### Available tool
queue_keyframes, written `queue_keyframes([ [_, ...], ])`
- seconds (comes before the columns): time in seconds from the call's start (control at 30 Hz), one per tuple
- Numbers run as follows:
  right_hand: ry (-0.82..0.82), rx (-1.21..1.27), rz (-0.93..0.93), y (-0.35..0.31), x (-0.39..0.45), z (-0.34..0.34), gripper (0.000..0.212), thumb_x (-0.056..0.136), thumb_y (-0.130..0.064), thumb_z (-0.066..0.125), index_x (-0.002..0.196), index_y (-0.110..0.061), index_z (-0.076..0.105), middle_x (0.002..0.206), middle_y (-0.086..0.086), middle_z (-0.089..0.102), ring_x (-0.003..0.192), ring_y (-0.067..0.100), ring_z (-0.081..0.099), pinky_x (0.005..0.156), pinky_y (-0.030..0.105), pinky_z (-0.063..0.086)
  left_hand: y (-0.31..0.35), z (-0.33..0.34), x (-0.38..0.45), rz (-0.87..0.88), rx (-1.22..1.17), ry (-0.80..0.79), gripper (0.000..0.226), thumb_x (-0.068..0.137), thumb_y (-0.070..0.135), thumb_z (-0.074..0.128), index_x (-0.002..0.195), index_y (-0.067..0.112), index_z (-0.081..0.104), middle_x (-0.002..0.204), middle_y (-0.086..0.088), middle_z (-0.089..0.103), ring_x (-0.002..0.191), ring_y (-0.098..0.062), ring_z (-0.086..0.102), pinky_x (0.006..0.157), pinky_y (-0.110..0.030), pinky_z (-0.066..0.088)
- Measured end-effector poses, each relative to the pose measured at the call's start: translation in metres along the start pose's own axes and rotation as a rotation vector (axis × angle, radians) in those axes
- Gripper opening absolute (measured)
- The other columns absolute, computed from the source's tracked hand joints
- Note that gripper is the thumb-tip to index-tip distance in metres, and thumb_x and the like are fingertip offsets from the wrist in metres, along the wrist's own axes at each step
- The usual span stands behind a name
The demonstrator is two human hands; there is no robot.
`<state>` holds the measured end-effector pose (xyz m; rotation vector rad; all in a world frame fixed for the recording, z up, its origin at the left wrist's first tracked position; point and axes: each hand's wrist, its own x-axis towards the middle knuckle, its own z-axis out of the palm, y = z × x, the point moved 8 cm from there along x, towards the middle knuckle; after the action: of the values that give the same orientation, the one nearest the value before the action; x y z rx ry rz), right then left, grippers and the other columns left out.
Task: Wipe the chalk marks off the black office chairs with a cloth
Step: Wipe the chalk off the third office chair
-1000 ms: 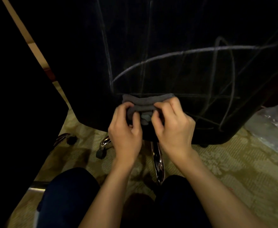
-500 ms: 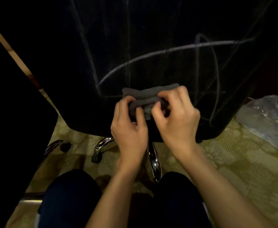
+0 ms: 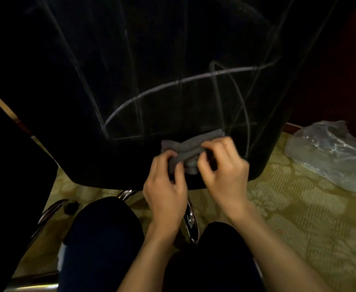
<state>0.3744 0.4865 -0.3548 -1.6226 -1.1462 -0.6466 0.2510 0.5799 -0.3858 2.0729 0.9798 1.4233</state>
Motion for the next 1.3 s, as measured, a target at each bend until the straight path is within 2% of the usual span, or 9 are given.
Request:
queue_keyframes([
  [0.07, 0.044, -0.001, -0.007, 0.005, 0.006, -0.003, 0.016, 0.087, -0.015, 0.062, 0.097, -0.004, 0.069, 0.095, 0.007, 0.063, 0.068, 0.013, 0.059, 0.054, 0.023, 0.05, 0.01, 0.006, 0.008, 0.017, -0.002, 0.009, 0.021, 0.091, 0.023, 0.056, 0.108, 0.011, 0.063, 0.1, -0.001, 0.067, 0.086, -0.009, 0.058, 0.073, -0.008, 0.036],
  [0.33, 0.043, -0.01, 0.064, 0.03, -0.021, 0.016, 0.014, 0.088, -0.013, 0.062, 0.097, -0.003, 0.065, 0.096, 0.007, 0.06, 0.063, 0.009, 0.056, 0.061, 0.01, 0.041, -0.007, 0.02, 0.002, 0.171, 0.166, -0.022, 0.031, 0.092, 0.028, 0.051, 0.107, 0.007, 0.068, 0.091, -0.004, 0.071, 0.072, -0.02, 0.068, 0.058, -0.031, 0.053],
  [0.47, -0.037, -0.013, 0.094, 0.038, -0.035, 0.024, 0.016, 0.088, -0.015, 0.062, 0.099, -0.004, 0.065, 0.098, 0.006, 0.059, 0.064, 0.009, 0.056, 0.065, 0.006, 0.038, -0.013, 0.026, -0.011, 0.112, 0.162, -0.093, 0.023, 0.094, 0.023, 0.056, 0.108, 0.01, 0.066, 0.093, -0.002, 0.071, 0.075, -0.018, 0.068, 0.062, -0.025, 0.048],
  [0.67, -0.038, 0.003, 0.146, 0.043, -0.035, 0.005, 0.02, 0.09, -0.021, 0.056, 0.101, -0.006, 0.065, 0.099, 0.005, 0.059, 0.073, 0.016, 0.061, 0.058, 0.029, 0.053, 0.005, 0.023, -0.015, 0.026, 0.126, -0.142, 0.017, 0.091, 0.018, 0.069, 0.108, 0.019, 0.068, 0.092, 0.006, 0.072, 0.078, -0.013, 0.067, 0.067, -0.021, 0.042],
  [0.83, 0.115, 0.056, 0.12, 0.038, 0.024, -0.032, 0.018, 0.088, -0.017, 0.06, 0.101, -0.005, 0.065, 0.098, 0.005, 0.059, 0.072, 0.01, 0.058, 0.061, 0.022, 0.048, 0.059, 0.021, 0.025, 0.122, 0.097, 0.012, 0.016, 0.089, 0.021, 0.071, 0.105, 0.022, 0.069, 0.083, 0.006, 0.071, 0.069, -0.008, 0.062, 0.061, -0.012, 0.036],
  [0.93, 0.101, 0.065, 0.169, 0.057, -0.007, -0.015, 0.02, 0.089, -0.018, 0.059, 0.103, -0.006, 0.064, 0.099, 0.005, 0.058, 0.072, 0.014, 0.06, 0.059, 0.032, 0.054, 0.043, 0.036, 0.01, 0.217, 0.273, -0.098, 0.028, 0.081, 0.015, 0.079, 0.107, 0.017, 0.07, 0.078, -0.003, 0.074, 0.063, -0.026, 0.069, 0.06, -0.022, 0.036],
  [1.03, 0.048, 0.085, 0.286, 0.073, -0.055, 0.008, 0.022, 0.091, -0.024, 0.055, 0.105, -0.009, 0.061, 0.101, 0.002, 0.055, 0.074, 0.013, 0.06, 0.057, 0.038, 0.055, 0.019, 0.046, -0.016, 0.36, 0.409, -0.223, 0.033, 0.074, 0.011, 0.085, 0.103, 0.015, 0.07, 0.073, 0.0, 0.072, 0.055, -0.021, 0.067, 0.054, -0.02, 0.033],
  [1.2, 0.099, 0.151, 0.369, 0.082, -0.045, -0.007, 0.019, 0.092, -0.021, 0.056, 0.105, -0.009, 0.062, 0.1, 0.001, 0.054, 0.078, 0.009, 0.057, 0.062, 0.032, 0.055, 0.045, 0.054, 0.002, 0.413, 0.361, -0.266, 0.022, 0.083, 0.02, 0.074, 0.105, 0.02, 0.069, 0.076, 0.003, 0.071, 0.059, -0.023, 0.068, 0.05, -0.024, 0.039],
  [1.3, 0.246, 0.174, 0.451, 0.1, -0.015, -0.04, 0.013, 0.093, -0.008, 0.061, 0.105, -0.007, 0.064, 0.101, 0.0, 0.054, 0.076, -0.001, 0.054, 0.063, 0.013, 0.046, 0.094, 0.067, 0.017, 0.521, 0.31, -0.259, 0.022, 0.088, 0.024, 0.066, 0.11, 0.021, 0.066, 0.08, 0.003, 0.072, 0.063, -0.025, 0.068, 0.05, -0.028, 0.043],
])
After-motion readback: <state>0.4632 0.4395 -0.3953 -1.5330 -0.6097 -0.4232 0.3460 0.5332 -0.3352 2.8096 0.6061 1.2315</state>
